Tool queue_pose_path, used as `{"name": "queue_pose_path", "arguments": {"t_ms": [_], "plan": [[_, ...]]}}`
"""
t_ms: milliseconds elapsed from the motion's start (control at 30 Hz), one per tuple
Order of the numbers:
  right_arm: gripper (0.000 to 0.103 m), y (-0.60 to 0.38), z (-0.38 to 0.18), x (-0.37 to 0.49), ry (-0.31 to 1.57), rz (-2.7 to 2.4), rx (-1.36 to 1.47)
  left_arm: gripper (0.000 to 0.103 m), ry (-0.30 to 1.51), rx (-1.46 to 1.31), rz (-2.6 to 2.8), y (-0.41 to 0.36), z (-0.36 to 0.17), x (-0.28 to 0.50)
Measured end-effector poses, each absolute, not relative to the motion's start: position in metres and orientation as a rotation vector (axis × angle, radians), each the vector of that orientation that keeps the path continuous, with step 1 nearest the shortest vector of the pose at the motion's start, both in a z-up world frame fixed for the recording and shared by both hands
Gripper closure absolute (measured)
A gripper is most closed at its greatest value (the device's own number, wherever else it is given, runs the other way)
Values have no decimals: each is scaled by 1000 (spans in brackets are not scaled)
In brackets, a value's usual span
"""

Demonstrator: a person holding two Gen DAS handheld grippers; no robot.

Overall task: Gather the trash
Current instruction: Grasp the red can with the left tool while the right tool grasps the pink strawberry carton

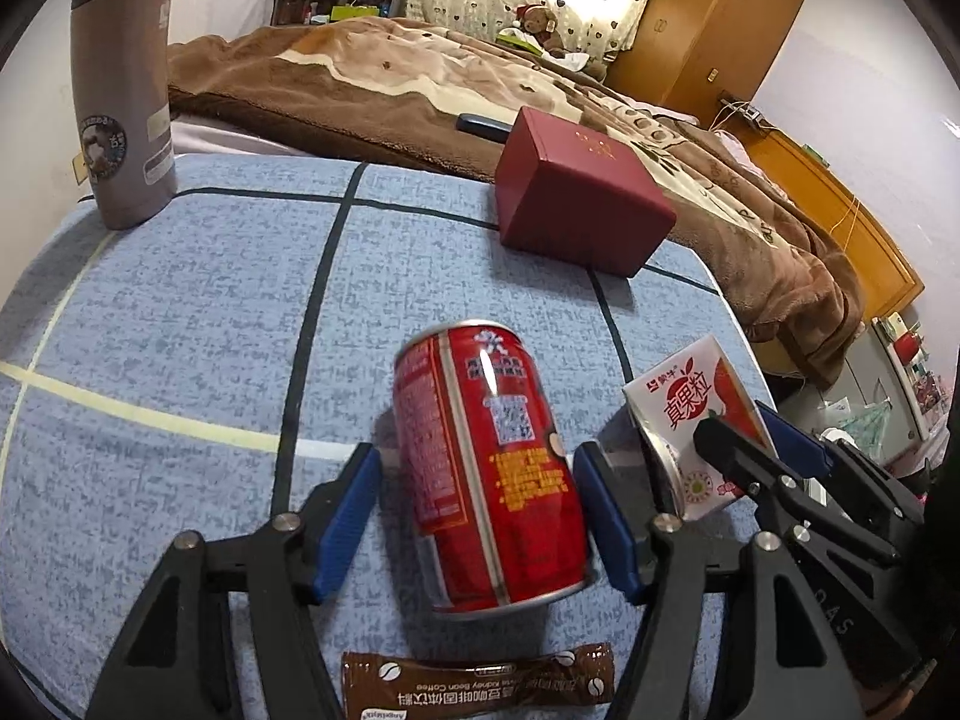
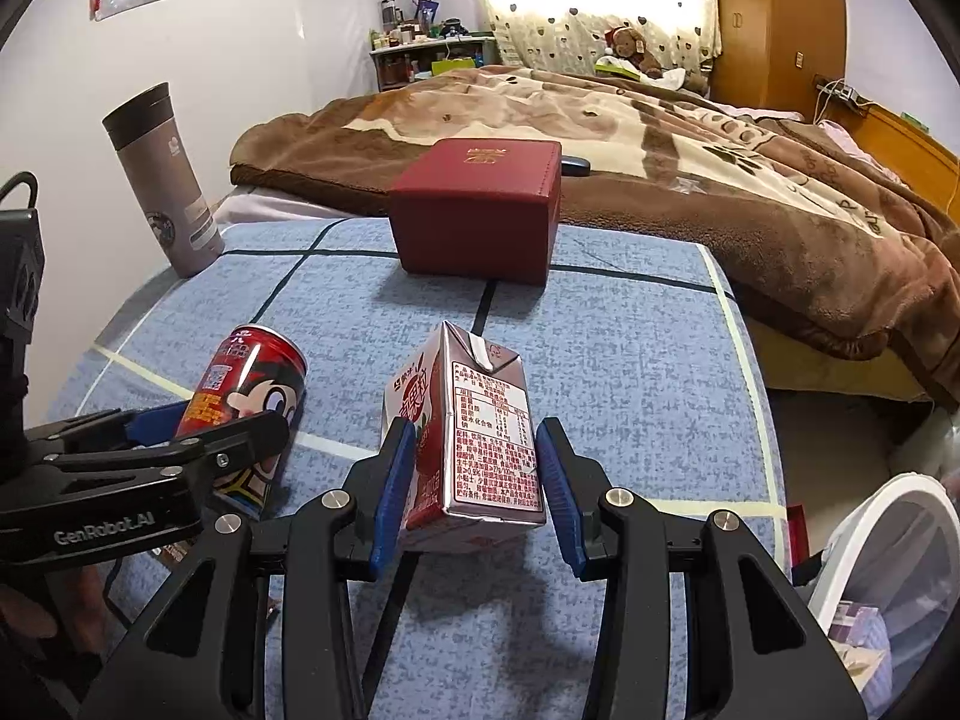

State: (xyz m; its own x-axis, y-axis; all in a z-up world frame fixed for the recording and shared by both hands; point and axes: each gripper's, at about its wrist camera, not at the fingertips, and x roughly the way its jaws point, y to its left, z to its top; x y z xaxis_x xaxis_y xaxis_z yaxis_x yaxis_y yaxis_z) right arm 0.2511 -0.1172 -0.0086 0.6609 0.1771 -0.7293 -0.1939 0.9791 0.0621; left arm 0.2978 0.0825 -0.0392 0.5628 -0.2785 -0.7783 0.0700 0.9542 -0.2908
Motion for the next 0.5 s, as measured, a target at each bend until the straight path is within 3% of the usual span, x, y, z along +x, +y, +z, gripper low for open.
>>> {"name": "queue_pose_path", "arguments": {"t_ms": [67,500], "plan": [[60,-118,-9,251,822,212,-18,45,957,-237,-206,81,-40,299],[60,-120,-8,250,821,212,-13,46,940,-225,-196,83,-33,289]]}}
